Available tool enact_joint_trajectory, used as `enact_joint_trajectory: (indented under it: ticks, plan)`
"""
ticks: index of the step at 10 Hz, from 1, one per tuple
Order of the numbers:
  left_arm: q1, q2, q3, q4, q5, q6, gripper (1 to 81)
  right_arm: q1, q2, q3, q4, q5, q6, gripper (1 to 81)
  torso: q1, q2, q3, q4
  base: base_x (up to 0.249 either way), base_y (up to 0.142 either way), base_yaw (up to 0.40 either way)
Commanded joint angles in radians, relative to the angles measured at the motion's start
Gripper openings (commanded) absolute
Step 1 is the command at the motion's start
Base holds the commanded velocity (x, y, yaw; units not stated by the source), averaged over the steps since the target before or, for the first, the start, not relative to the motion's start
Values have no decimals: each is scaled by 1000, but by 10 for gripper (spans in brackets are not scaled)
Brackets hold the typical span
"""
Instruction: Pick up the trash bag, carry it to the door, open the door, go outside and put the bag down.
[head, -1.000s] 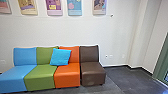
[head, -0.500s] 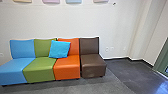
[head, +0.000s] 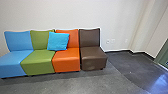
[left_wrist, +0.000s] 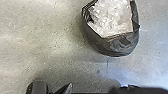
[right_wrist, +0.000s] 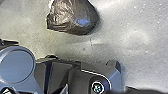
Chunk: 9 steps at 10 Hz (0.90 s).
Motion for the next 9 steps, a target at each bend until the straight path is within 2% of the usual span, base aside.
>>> enact_joint_trajectory:
  ticks: [1, 2, 5, 9]
  plan:
    - [-146, -29, -32, -68, 116, 2, 811, 79, -49, 20, 26, -53, 0, 811, 63, -98, 2, 0, 0, 0, 0]
    - [-177, -20, -51, -71, 148, 2, 811, 79, -46, 18, 26, -55, 0, 811, 83, -129, -27, 0, 0, 0, 0]
    - [-249, 17, -106, -76, 237, 2, 811, 77, -34, 1, 26, -61, 0, 811, 136, -213, -52, 0, 0, 0, 0]
    - [-278, 89, -144, -73, 247, 2, 811, 71, -20, -9, 26, -61, 0, 811, 226, -358, -54, 0, 0, 0, 0]
